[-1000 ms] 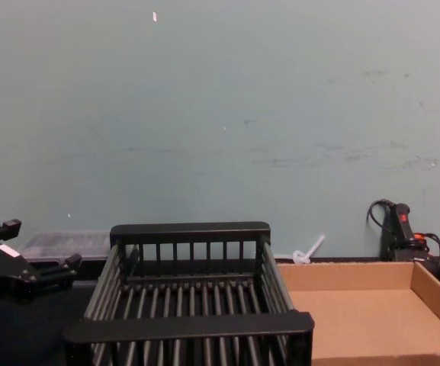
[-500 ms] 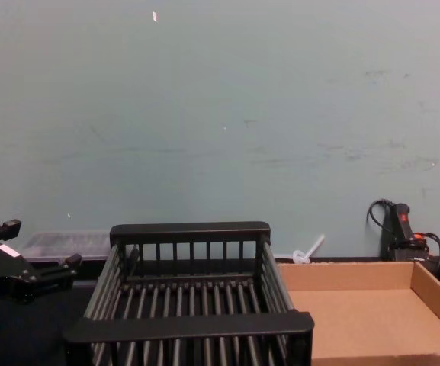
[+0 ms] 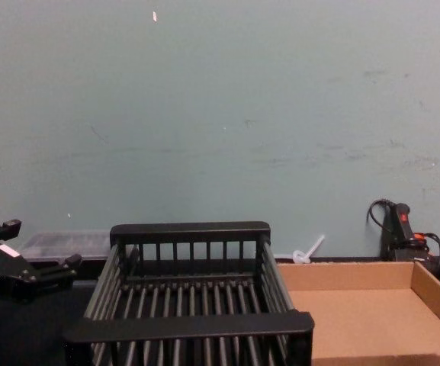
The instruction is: Pick up the white tape and place it into the black box , Pick up the silver tape and place it into the brown box.
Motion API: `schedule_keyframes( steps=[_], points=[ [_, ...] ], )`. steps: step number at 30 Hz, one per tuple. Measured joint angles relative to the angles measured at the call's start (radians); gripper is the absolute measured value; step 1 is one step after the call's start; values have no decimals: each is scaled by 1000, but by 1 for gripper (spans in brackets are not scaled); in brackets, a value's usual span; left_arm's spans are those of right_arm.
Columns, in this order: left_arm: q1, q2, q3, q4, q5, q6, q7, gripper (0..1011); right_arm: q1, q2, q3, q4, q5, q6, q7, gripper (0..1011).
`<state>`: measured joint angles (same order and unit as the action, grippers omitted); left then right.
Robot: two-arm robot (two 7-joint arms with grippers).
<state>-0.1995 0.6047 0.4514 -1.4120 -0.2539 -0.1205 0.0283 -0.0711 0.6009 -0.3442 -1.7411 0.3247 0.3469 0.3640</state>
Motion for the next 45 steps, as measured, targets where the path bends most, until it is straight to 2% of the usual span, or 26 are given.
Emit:
schedule_keyframes(
  steps=[26,30,33,36,37,38,40,42,45],
  points=[
    [0,0,0,0,0,0,0,1001,1,-11,-1,7,-17,9,8,993],
    [0,0,0,0,0,0,0,1001,1,-10,-1,7,-15,9,8,930],
    [0,0,0,0,0,0,0,1001,1,-10,-1,6,-15,8,8,824],
    [0,0,0,0,0,0,0,1001,1,-10,-1,6,-15,8,8,769],
    [0,0,0,0,0,0,0,1001,1,-10,-1,6,-14,8,8,710],
    [0,0,0,0,0,0,0,1001,1,-10,-1,6,-14,8,8,710],
    [0,0,0,0,0,0,0,1001,1,-10,-1,6,-14,8,8,630],
    [0,0,0,0,0,0,0,1001,1,-10,-1,6,-14,8,8,591],
    [0,0,0,0,0,0,0,1001,1,-10,-1,6,-14,7,8,449]
  ],
)
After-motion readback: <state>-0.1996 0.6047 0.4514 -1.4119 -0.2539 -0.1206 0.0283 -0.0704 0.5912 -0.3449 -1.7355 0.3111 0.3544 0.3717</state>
